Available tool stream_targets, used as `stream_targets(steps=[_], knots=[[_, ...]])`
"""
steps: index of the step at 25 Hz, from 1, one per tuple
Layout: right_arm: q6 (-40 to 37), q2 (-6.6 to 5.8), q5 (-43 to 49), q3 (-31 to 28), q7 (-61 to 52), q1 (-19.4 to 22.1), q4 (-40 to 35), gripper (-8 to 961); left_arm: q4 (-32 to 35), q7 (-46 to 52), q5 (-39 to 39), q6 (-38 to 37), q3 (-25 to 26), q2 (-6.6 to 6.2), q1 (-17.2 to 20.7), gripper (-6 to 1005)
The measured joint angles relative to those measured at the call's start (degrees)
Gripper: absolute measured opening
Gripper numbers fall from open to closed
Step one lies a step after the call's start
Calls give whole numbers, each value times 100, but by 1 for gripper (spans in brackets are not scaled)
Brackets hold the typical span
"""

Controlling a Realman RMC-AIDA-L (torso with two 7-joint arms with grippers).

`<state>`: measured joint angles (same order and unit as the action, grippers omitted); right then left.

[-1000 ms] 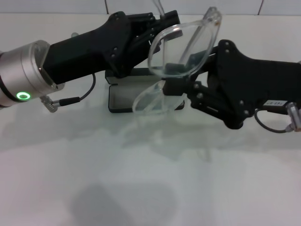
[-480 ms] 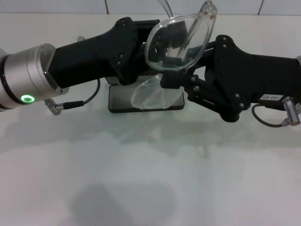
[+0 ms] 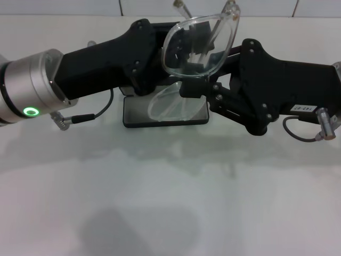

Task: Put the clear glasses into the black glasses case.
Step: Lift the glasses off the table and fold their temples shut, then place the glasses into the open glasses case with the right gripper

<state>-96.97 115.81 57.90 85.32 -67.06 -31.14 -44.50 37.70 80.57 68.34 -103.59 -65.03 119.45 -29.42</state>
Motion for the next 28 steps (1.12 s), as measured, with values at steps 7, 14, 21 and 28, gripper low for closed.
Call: stream_targets(steps=[7,14,21,28], knots=[[-135,-8,15,16,-15,3,-52,100,0,0,-26,28,159,-1,23,109],[-11,-6,15,-13,-17,-3,-53,100,1,1,17,11,112,-1,-27,110],[83,-7,22,6,-17,-72,-7,100,59,16,-7,14,7,-4,-38,109],[49,-25,25,16,-129,-33,-54,100,63,-1,51,47,394,-31,103,109]])
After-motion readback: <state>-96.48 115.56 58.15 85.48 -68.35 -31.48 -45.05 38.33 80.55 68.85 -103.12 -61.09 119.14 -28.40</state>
